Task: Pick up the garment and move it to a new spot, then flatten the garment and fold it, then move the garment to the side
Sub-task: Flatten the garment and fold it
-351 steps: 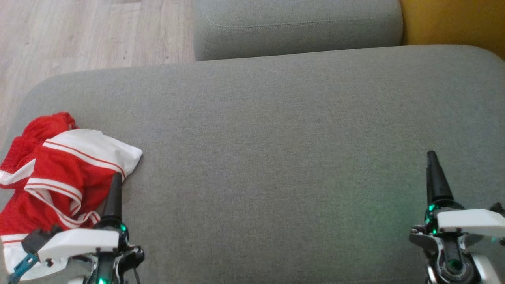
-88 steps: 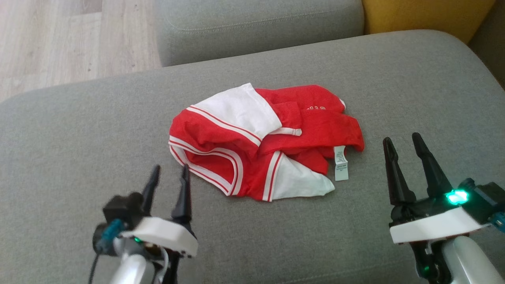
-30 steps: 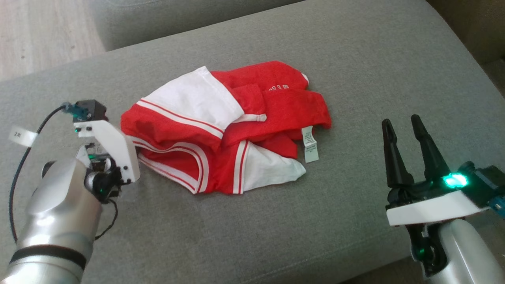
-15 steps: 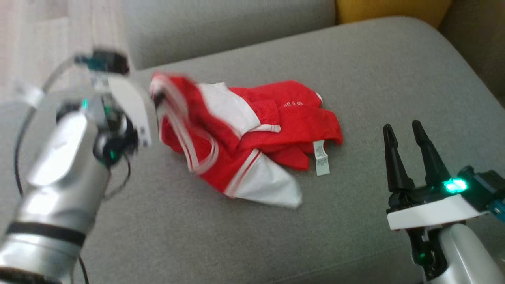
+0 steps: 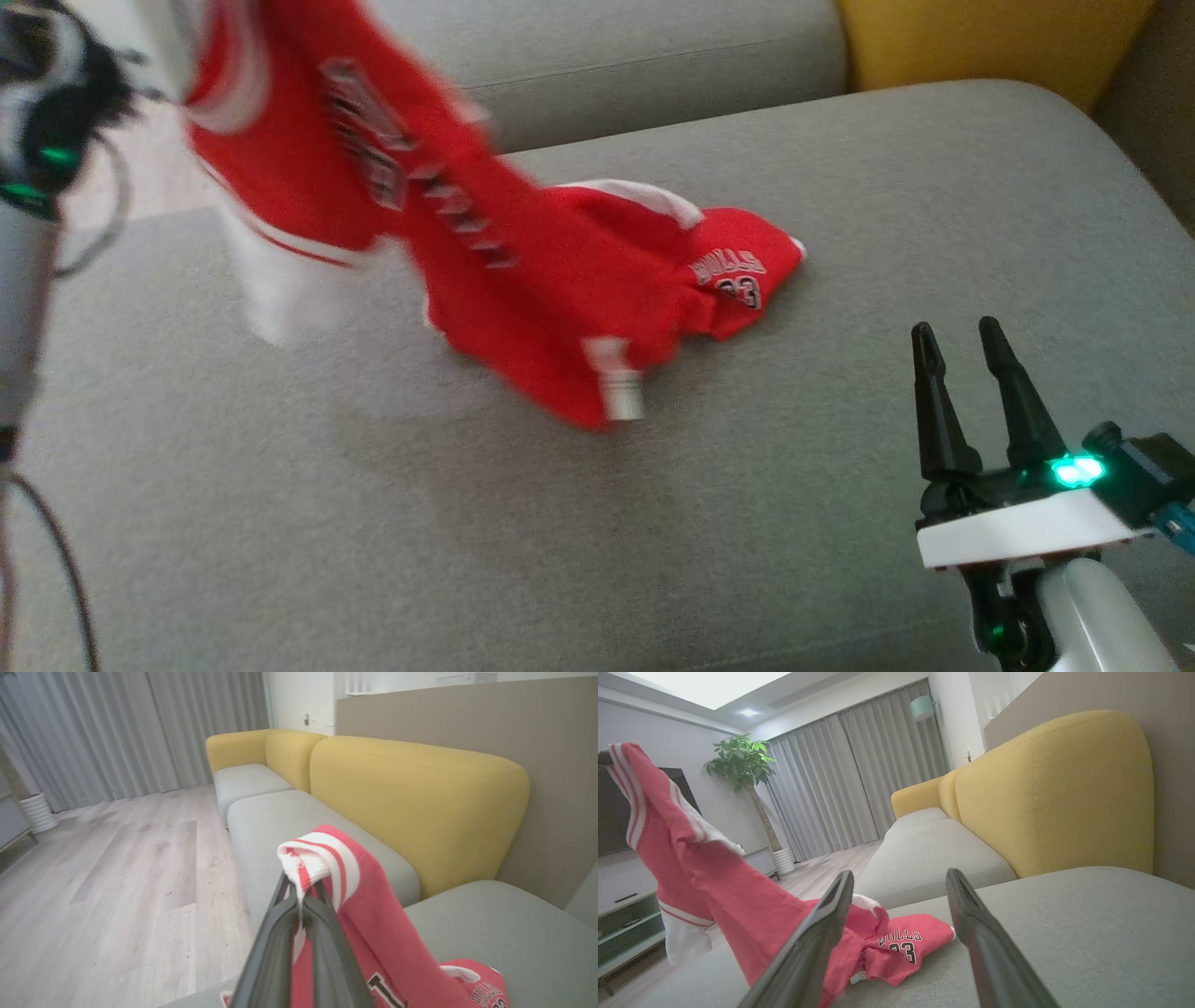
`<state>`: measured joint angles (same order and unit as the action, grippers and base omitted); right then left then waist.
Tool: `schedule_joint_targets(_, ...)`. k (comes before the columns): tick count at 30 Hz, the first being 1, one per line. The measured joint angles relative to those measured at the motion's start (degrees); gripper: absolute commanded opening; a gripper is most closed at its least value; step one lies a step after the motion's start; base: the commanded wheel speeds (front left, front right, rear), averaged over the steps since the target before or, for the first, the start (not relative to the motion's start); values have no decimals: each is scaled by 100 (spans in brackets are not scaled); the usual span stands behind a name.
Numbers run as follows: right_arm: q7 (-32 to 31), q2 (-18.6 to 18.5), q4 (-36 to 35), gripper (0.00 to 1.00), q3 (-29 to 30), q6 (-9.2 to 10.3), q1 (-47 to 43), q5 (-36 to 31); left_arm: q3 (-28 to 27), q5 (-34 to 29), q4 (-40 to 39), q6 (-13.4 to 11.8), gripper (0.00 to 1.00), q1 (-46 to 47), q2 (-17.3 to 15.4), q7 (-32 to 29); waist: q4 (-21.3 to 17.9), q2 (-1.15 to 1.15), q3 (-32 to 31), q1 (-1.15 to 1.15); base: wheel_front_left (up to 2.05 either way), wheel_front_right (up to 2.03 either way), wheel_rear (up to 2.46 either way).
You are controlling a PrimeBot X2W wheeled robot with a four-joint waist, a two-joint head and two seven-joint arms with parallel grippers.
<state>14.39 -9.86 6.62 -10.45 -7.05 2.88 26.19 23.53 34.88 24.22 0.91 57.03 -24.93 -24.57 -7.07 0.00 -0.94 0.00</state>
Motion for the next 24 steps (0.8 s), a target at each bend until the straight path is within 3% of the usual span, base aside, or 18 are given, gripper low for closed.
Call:
schedule_joint_targets(10,0,-19,-5,100,-22,0,-8,1,-520,-49,250,-211,0,359,-654,248,529,0,32,0,0,0,0)
schedule_joint_targets(19,0,-57,-36,100,-192,0,3,4,-552,122,1012,-193,0,-211,-594,553,854,0,196,0,0,0,0)
schedule_joint_targets(24,0,-188,-48,100,-289,0,39,54,-501,176,1887,-307,0,-1039,-200,964,874,0,425,0,0,0,0)
